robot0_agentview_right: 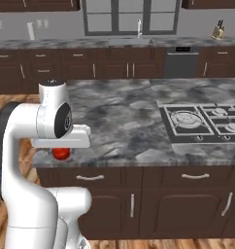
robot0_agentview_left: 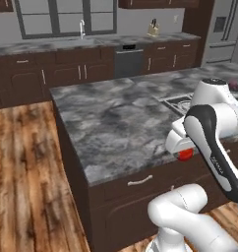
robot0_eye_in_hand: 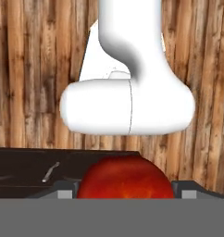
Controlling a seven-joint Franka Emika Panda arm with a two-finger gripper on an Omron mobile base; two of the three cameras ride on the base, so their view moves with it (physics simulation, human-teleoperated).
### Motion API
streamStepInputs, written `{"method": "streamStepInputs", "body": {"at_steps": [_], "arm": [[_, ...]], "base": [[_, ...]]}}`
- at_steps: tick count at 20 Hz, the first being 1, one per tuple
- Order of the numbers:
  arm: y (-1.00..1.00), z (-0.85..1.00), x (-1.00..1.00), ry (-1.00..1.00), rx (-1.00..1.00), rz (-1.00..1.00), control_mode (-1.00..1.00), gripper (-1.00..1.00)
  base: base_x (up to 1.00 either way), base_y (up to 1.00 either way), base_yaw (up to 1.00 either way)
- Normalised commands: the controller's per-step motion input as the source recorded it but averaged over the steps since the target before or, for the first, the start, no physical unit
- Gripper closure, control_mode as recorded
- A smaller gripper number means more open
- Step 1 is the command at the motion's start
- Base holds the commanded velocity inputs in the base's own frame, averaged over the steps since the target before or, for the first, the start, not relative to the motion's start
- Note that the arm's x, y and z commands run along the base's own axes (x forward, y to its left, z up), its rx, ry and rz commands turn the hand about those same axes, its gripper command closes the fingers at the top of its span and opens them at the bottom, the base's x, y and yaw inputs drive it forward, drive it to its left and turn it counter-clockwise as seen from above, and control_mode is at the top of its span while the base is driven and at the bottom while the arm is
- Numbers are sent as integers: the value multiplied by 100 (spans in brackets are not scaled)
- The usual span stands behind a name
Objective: Place the pan on the rear right burner on the stove. Then place the tomato and the onion in the pan and turn on the rear right burner.
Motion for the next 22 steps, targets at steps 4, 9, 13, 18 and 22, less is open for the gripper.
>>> {"method": "streamStepInputs", "body": {"at_steps": [4,9,13,18,22], "arm": [[0,0,0,0,0,0,100,100],[0,0,0,0,0,0,100,100],[0,0,0,0,0,0,100,100],[0,0,0,0,0,0,100,100],[0,0,0,0,0,0,100,100]], "base": [[9,-100,6],[23,-100,14],[37,-100,16],[43,-100,15],[43,-100,15]]}}
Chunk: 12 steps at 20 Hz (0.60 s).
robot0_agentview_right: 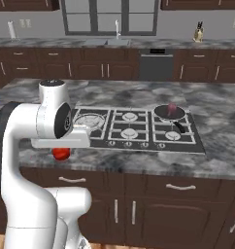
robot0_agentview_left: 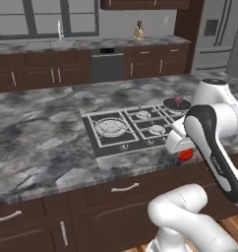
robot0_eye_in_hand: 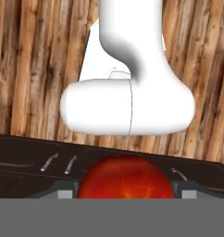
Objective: Place the pan on the rear right burner on the stove. Then place the tomato and the onion in the pan and turn on the rear right burner.
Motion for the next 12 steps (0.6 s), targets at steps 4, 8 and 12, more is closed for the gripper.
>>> {"method": "streamStepInputs", "body": {"at_steps": [4,8,12], "arm": [[0,0,0,0,0,0,100,100],[0,0,0,0,0,0,100,100],[0,0,0,0,0,0,100,100]], "base": [[31,-100,15],[0,-100,14],[0,-100,11]]}}
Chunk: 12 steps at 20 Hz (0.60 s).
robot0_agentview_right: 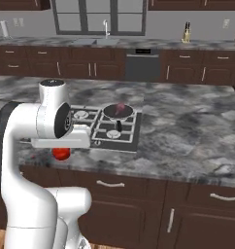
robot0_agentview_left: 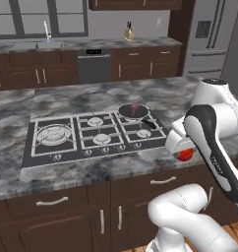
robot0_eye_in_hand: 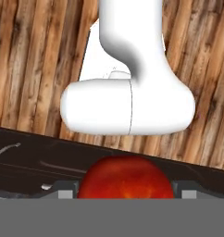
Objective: Place the pan on the rear right burner on the stove. Then place the tomato and the onion in the pan and turn on the rear right burner.
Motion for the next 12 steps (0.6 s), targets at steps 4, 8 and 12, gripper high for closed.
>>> {"method": "streamStepInputs", "body": {"at_steps": [4,8,12], "arm": [[0,0,0,0,0,0,100,100],[0,0,0,0,0,0,100,100],[0,0,0,0,0,0,100,100]], "base": [[17,-78,0],[31,-16,-11],[25,1,-16]]}}
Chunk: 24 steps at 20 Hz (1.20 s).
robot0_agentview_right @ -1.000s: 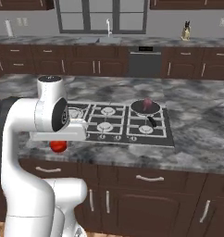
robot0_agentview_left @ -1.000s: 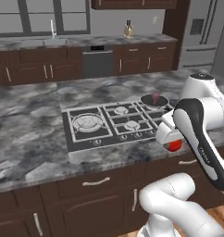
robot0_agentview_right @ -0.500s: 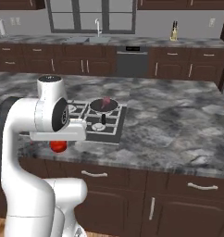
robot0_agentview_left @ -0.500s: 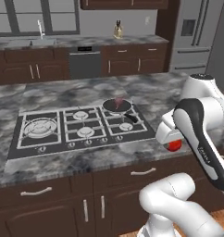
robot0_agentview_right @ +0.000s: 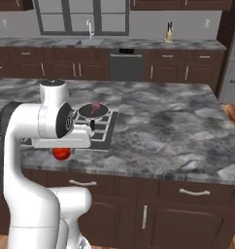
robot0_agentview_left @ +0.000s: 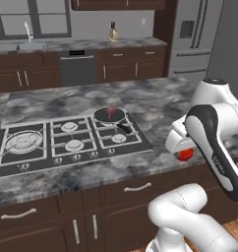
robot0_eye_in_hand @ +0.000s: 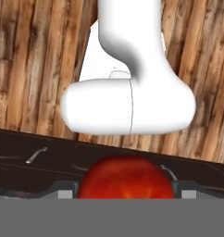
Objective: Place the pan on the rear right burner on the stove. Then place the tomato and the onion in the pan and turn on the rear right burner.
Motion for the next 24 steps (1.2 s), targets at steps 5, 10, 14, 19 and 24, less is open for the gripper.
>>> {"method": "streamStepInputs", "body": {"at_steps": [5,10,14,19,24], "arm": [[0,0,0,0,0,0,100,100],[0,0,0,0,0,0,100,100],[0,0,0,0,0,0,100,100],[0,0,0,0,0,0,100,100],[0,0,0,0,0,0,100,100]], "base": [[39,16,-5],[-16,38,0],[-18,58,0],[76,16,13],[85,0,25]]}}
